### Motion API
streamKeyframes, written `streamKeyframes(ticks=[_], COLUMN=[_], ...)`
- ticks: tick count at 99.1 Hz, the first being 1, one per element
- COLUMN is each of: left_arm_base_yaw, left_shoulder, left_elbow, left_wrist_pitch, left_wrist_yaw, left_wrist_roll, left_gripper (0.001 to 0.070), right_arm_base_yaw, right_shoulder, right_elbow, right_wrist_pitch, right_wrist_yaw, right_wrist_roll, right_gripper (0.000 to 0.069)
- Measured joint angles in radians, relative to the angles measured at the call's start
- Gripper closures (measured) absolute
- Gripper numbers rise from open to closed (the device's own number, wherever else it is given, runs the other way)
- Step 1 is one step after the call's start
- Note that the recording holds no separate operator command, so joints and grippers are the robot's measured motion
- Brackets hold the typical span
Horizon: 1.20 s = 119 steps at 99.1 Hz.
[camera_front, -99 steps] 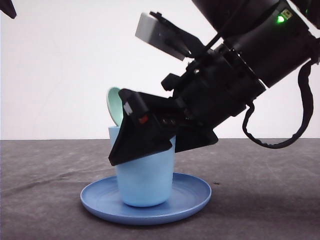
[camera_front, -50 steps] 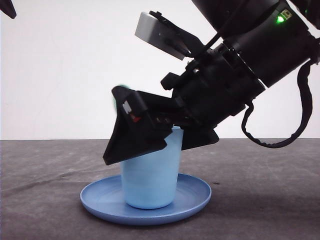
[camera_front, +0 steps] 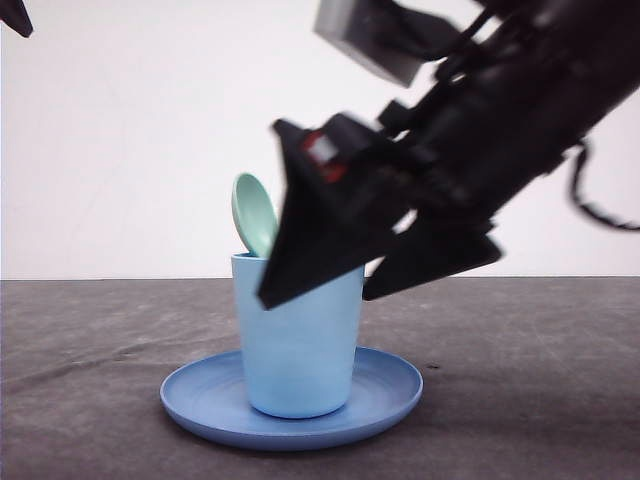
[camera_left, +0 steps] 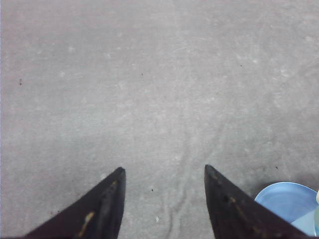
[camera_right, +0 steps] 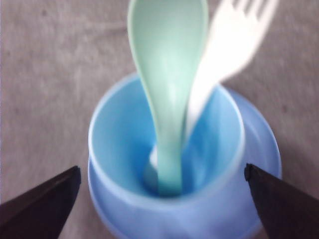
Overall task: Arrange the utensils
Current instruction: 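Open the right gripper and withdraw it up from the cup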
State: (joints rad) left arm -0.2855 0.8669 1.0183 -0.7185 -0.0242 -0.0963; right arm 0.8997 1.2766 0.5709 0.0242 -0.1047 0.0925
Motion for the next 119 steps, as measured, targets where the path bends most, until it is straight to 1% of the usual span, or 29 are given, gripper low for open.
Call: streamKeyframes(ticks=[25,51,75,92,105,119], left_arm_base_yaw=[0.000,0.000,0.000,0.000,0.000,0.000], left_shoulder=[0.000,0.000,0.000,0.000,0.000,0.000], left_elbow=[0.000,0.000,0.000,0.000,0.000,0.000], left_wrist_pitch=[0.000,0.000,-0.014,-0.037,-0.047,-0.060], left_wrist_yaw=[0.000,0.000,0.000,0.000,0.000,0.000], left_wrist_roll=[0.000,0.000,0.000,0.000,0.000,0.000], left_gripper=[0.0410,0.0410,0.0410,0.0410,0.0410,0.0410], right_arm_base_yaw=[-0.072,-0.264,-0.478,-0.602,-0.661,-0.678], right_shoulder=[-0.203,-0.349,-0.365,-0.365,-0.365,-0.365], right_elbow=[0.000,0.047,0.154,0.212,0.221,0.221], right_wrist_pitch=[-0.274,-0.385,-0.534,-0.577,-0.596,-0.632], right_wrist_yaw=[0.001,0.001,0.002,0.003,0.004,0.003], right_wrist_roll=[0.002,0.037,0.052,0.055,0.055,0.053], right_gripper=[0.0020,0.0020,0.0020,0.0022,0.0024,0.0024])
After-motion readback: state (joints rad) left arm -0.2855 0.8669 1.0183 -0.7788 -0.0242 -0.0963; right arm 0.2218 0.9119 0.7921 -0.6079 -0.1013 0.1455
